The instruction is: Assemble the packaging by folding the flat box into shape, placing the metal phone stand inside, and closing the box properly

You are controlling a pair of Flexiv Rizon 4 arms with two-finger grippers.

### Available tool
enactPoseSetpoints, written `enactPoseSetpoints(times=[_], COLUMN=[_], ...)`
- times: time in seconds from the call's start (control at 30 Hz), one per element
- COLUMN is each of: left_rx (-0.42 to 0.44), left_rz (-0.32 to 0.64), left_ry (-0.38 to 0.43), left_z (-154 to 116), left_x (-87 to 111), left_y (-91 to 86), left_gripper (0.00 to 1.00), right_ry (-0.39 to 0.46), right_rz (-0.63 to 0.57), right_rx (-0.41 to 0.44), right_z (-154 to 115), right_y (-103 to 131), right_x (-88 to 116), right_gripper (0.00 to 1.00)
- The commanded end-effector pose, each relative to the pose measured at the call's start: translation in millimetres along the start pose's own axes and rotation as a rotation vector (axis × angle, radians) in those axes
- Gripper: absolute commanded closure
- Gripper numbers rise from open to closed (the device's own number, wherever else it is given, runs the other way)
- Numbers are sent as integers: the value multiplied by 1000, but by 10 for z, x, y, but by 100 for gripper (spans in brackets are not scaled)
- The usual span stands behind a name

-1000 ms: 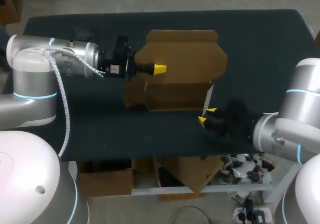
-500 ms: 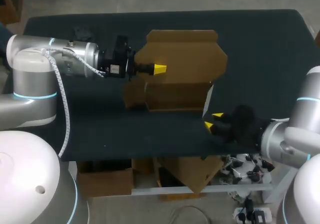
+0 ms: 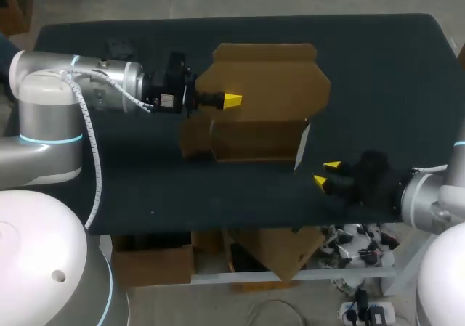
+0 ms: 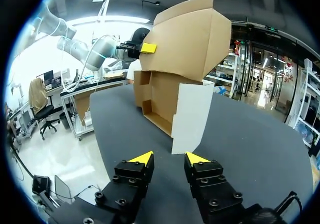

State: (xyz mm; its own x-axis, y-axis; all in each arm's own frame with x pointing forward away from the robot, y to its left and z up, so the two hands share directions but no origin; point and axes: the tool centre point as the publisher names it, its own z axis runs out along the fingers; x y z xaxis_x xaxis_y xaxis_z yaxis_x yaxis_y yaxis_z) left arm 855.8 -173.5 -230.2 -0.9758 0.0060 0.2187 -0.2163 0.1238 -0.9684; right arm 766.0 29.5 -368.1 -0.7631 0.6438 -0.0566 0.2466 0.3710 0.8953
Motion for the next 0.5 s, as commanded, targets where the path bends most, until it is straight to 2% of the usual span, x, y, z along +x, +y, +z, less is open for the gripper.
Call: enactPoseSetpoints(times=[0.03, 0.5], left_rx=[1, 1], left_rz=[0, 0], left_ry=[0, 0], left_z=[15, 15], left_x=[-9, -9], left_y=[45, 45], left_gripper=[100, 100], right_ry=[81, 161], right_rz=[-11, -68], right_rx=[-10, -3], right_z=[-111, 19], right_y=[-9, 40], right_x=[-102, -374], right_gripper=[58, 57])
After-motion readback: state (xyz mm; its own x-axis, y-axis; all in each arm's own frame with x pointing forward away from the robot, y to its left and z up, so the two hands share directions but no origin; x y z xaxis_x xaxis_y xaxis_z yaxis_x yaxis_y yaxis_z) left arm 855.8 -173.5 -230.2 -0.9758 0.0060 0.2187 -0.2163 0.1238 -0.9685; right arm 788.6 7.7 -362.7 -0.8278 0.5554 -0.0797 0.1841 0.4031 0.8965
